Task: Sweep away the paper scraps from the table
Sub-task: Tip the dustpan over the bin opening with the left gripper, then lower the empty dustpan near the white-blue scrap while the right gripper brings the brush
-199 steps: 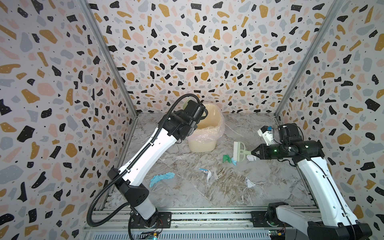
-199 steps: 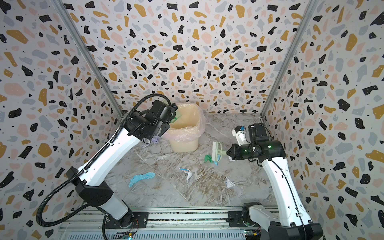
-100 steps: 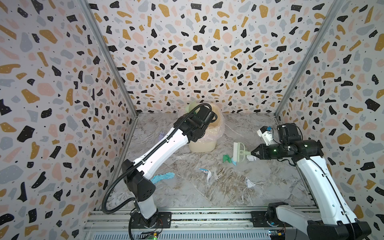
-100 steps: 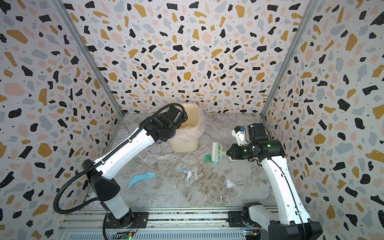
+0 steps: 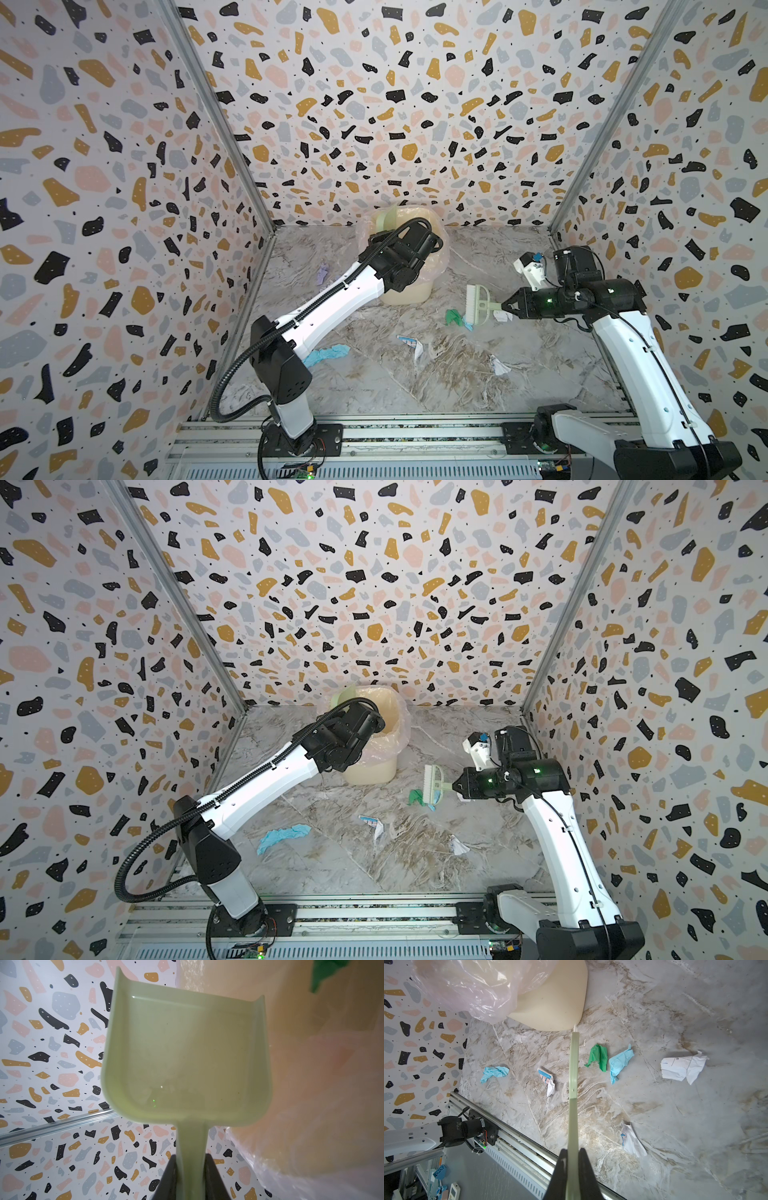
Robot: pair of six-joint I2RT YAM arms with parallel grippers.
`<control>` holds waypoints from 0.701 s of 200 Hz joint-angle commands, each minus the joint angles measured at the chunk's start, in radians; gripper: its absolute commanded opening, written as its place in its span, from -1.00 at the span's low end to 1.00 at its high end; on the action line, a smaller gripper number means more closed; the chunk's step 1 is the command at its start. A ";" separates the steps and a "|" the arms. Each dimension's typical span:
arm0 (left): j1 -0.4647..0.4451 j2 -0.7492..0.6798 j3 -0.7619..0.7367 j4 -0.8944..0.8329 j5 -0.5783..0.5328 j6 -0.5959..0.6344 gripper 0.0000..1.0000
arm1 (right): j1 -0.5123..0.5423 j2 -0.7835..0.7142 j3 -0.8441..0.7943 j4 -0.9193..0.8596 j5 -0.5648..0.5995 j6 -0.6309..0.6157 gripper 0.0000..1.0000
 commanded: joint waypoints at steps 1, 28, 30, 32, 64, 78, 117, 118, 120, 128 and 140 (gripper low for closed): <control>-0.004 -0.039 0.003 0.038 -0.036 0.016 -1.00 | -0.004 -0.013 0.004 -0.017 -0.012 -0.007 -1.00; -0.012 -0.042 0.048 0.027 -0.030 -0.028 -1.00 | -0.005 -0.017 0.008 -0.024 0.024 -0.009 -1.00; -0.014 -0.043 0.053 0.027 -0.031 -0.032 -1.00 | -0.005 -0.017 0.009 -0.025 0.025 -0.009 -1.00; -0.014 -0.044 0.057 0.027 -0.031 -0.037 -1.00 | -0.005 -0.018 0.010 -0.026 0.031 -0.011 -1.00; -0.047 -0.050 0.158 -0.032 0.019 -0.151 -1.00 | -0.005 -0.036 0.009 -0.059 0.171 -0.026 -1.00; -0.073 -0.055 0.193 -0.069 0.062 -0.217 -1.00 | -0.005 -0.052 0.004 -0.072 0.239 -0.024 -1.00; -0.161 -0.071 0.206 -0.157 0.277 -0.431 -1.00 | 0.059 -0.090 -0.027 -0.113 0.392 0.052 -1.00; -0.163 -0.073 0.203 -0.156 0.283 -0.437 -1.00 | 0.059 -0.090 -0.027 -0.113 0.392 0.052 -1.00; -0.168 -0.077 0.195 -0.154 0.291 -0.447 -1.00 | 0.067 -0.091 -0.028 -0.116 0.401 0.061 -1.00; -0.189 -0.096 0.158 -0.140 0.337 -0.481 -1.00 | 0.112 -0.094 -0.035 -0.128 0.446 0.097 -1.00; -0.213 -0.130 0.091 -0.112 0.412 -0.528 -1.00 | 0.164 -0.096 -0.041 -0.144 0.495 0.142 -1.00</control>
